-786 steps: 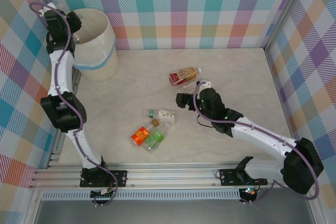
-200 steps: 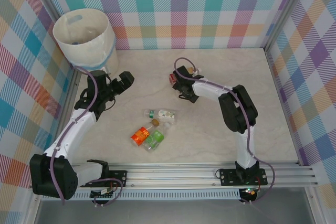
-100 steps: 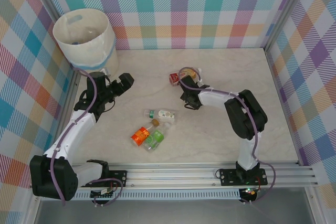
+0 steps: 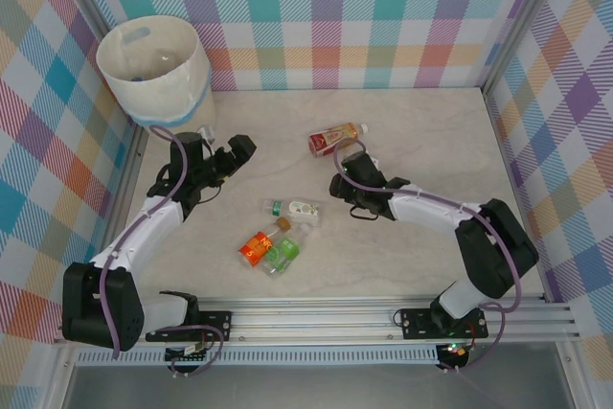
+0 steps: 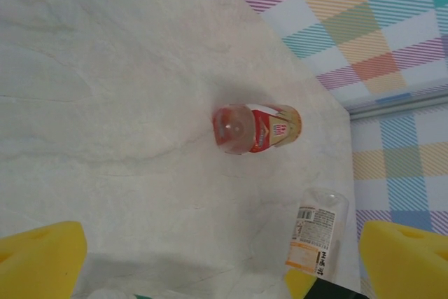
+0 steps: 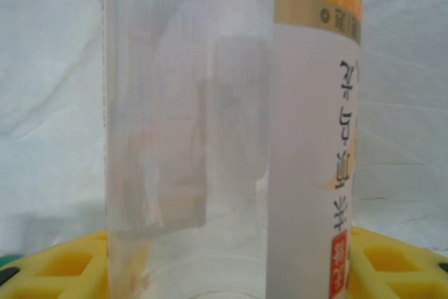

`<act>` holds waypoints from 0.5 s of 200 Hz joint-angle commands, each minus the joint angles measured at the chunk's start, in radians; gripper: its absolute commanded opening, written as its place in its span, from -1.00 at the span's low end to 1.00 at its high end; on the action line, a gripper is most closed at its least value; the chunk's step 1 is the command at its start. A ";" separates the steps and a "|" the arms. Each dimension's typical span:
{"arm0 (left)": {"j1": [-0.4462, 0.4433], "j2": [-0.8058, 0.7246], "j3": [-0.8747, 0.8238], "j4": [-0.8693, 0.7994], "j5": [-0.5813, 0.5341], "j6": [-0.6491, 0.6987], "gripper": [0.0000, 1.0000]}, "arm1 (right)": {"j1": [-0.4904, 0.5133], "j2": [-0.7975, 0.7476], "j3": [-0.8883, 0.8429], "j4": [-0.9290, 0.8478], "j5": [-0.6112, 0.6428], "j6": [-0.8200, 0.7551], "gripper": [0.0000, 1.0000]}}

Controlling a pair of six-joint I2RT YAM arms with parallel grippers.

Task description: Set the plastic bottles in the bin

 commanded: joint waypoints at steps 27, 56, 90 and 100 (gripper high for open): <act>-0.040 0.073 -0.012 0.295 0.327 -0.015 1.00 | 0.002 -0.100 -0.057 0.209 -0.199 -0.159 -0.48; -0.110 0.116 0.047 0.272 0.405 0.044 1.00 | 0.007 -0.132 -0.079 0.276 -0.316 -0.218 -0.45; -0.189 0.146 0.100 0.234 0.413 0.105 1.00 | 0.019 -0.159 -0.090 0.322 -0.416 -0.271 -0.46; -0.203 0.154 0.109 0.229 0.397 0.108 1.00 | 0.019 -0.162 -0.090 0.328 -0.435 -0.278 -0.46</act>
